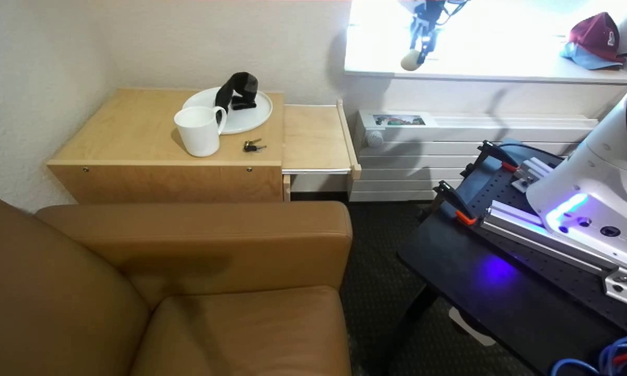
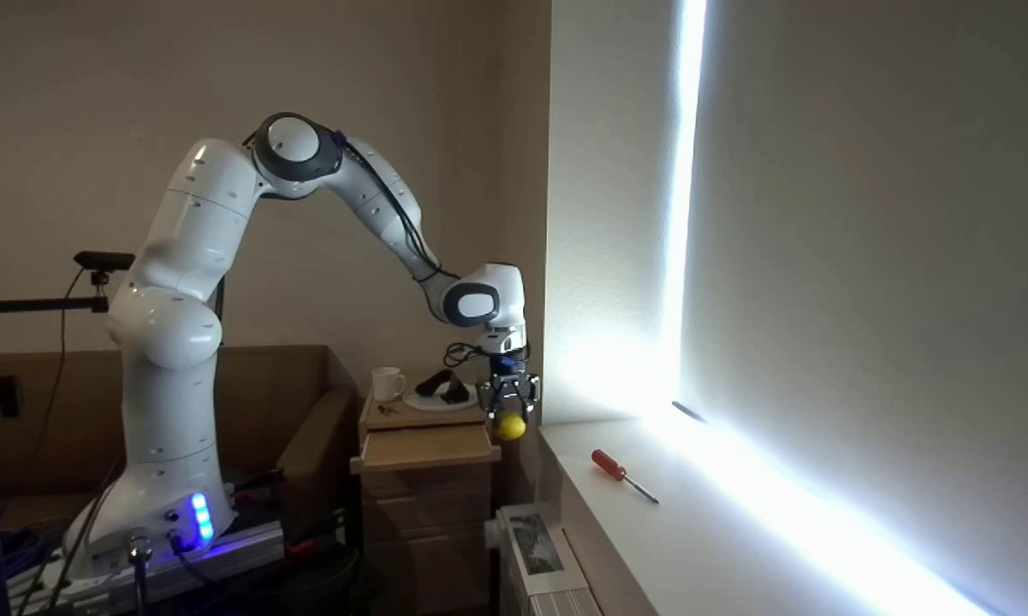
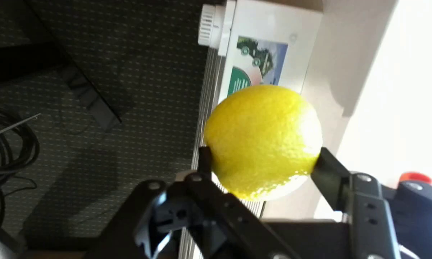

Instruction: Put the lemon on the window sill and close the top compartment

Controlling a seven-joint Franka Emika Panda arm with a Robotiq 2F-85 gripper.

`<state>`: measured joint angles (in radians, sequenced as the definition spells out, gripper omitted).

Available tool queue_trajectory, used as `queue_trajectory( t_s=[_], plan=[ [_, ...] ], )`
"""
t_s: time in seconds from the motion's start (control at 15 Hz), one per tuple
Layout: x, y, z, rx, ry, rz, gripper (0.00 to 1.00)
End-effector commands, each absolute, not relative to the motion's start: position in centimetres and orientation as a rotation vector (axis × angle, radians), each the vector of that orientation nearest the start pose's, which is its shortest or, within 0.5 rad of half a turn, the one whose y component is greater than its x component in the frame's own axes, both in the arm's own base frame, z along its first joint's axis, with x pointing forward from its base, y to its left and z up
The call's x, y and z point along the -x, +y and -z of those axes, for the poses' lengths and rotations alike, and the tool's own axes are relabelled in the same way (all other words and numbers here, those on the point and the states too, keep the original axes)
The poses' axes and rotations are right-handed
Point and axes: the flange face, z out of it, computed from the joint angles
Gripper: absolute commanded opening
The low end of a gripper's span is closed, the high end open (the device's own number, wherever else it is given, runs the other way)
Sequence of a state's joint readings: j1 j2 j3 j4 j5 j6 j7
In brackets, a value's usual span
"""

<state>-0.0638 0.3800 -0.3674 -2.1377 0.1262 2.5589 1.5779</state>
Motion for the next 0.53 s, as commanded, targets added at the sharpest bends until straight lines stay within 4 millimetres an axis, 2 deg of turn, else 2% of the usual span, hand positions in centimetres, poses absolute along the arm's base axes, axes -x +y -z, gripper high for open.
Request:
queue_trajectory(
  t_s=[0.0, 0.07, 0.13, 0.2, 0.27, 0.4, 0.47],
  plan=[
    [-52.0, -30.9, -25.1, 1.290, 2.820, 0.131, 0.45],
    [-52.2, -31.8, -25.4, 1.203, 2.818, 0.102, 0.45],
    [-52.4, -31.8, -26.0, 1.125, 2.799, 0.082, 0.45],
    [-51.1, -31.7, -25.5, 1.233, 2.813, 0.133, 0.45],
    [-51.1, -32.2, -25.7, 1.214, 2.812, 0.137, 0.70],
    [-51.1, -32.1, -25.6, 1.222, 2.813, 0.135, 0.70],
    [-51.2, -31.1, -24.8, 1.262, 2.807, 0.173, 0.45]
  ],
)
